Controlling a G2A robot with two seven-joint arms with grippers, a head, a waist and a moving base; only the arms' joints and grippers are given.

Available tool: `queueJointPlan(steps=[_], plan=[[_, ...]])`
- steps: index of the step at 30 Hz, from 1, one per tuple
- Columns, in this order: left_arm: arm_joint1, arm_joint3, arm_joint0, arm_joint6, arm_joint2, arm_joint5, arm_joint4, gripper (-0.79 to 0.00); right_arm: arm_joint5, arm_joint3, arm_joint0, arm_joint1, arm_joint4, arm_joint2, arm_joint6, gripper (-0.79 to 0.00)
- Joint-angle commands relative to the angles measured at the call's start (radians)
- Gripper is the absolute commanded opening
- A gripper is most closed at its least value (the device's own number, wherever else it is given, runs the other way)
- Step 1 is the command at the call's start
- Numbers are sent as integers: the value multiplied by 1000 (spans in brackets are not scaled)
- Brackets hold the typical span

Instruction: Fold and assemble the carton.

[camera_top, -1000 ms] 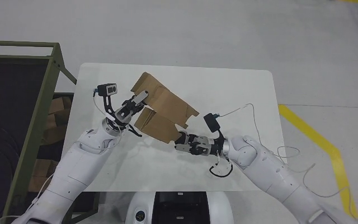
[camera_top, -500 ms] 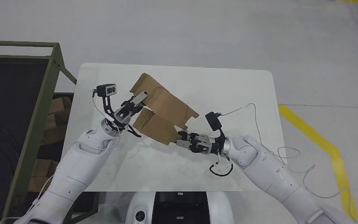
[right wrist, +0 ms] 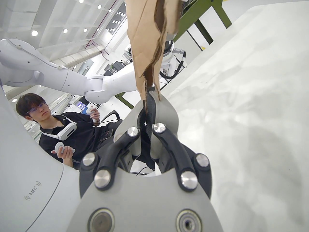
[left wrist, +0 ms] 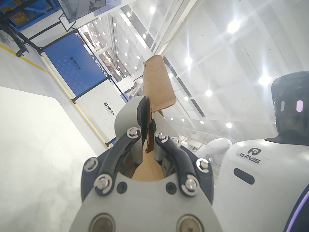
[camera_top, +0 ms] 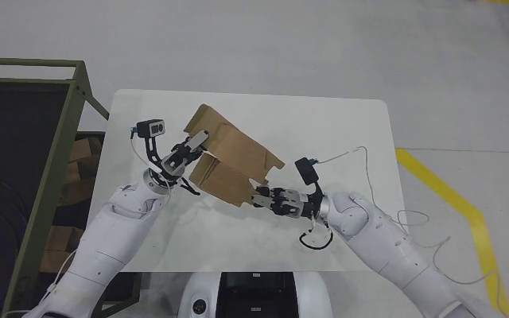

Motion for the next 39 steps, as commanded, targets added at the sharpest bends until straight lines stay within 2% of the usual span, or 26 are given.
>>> queueJointPlan(steps=[1, 22, 39], plan=[[-2, 3, 1, -1, -2, -2, 5, -785, 0, -6, -6, 3, 0, 8, 1, -785], [-21, 49, 1, 6, -24, 1, 37, -785, 0, -82, -72, 38, 34, 88, 6, -785], [-28, 70, 8, -59, -32, 13, 28, -785, 0, -139, -161, 81, 53, 200, -14, -785]])
